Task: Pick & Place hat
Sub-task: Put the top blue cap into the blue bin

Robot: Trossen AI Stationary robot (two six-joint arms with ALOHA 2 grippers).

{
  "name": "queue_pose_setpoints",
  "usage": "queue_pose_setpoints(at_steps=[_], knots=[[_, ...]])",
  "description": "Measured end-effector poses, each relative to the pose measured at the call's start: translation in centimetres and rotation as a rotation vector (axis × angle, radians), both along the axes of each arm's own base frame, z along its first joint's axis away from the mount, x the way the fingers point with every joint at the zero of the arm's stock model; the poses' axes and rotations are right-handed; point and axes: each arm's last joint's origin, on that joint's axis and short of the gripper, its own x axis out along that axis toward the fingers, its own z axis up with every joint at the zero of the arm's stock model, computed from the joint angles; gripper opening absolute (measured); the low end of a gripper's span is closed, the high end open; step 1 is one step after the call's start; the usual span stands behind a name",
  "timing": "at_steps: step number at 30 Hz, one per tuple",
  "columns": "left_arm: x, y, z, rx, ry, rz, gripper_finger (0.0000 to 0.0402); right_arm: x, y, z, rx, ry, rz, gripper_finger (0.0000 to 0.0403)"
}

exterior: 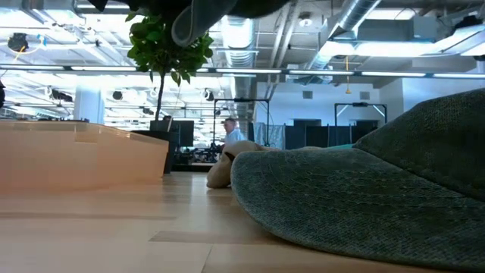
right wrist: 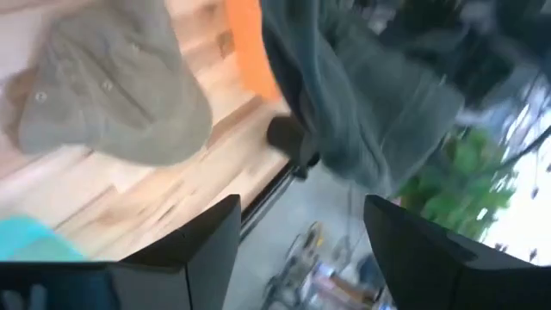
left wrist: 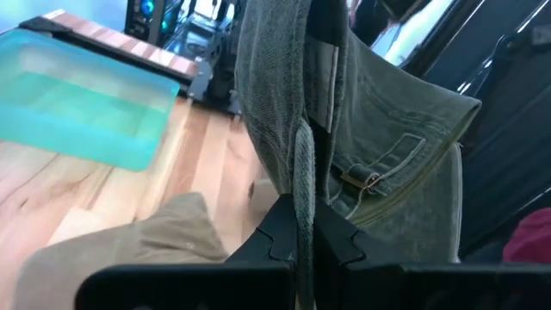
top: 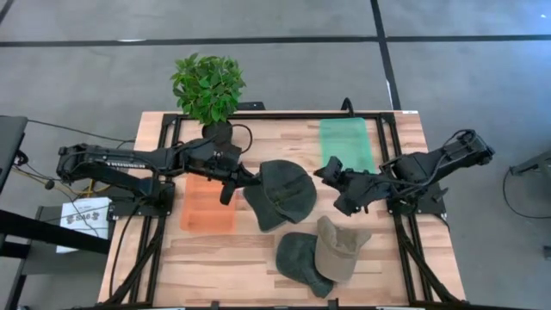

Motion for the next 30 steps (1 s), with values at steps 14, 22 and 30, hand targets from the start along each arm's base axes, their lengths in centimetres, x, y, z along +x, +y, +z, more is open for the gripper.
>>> queue_pose_setpoints(at_steps=[14,22,30], knots=[[0.1,-0.1,0.3,-0.04,-0.026,-0.016,0.0,2.4,1.2,0.1,-0.061,-0.07,0.165,0.0243],[0.1,-0.1,0.4,-0.047,-0.035,-0.043,0.0,4.4,1.7,-1.2,-0.037,-0.057,0.195,0.0199],[0.1,-0.2,0.4,-0.051,-0.034,-0.06,0.0005,5.3,1.7,-1.7,-0.04,-0.058,0.176,0.0072]])
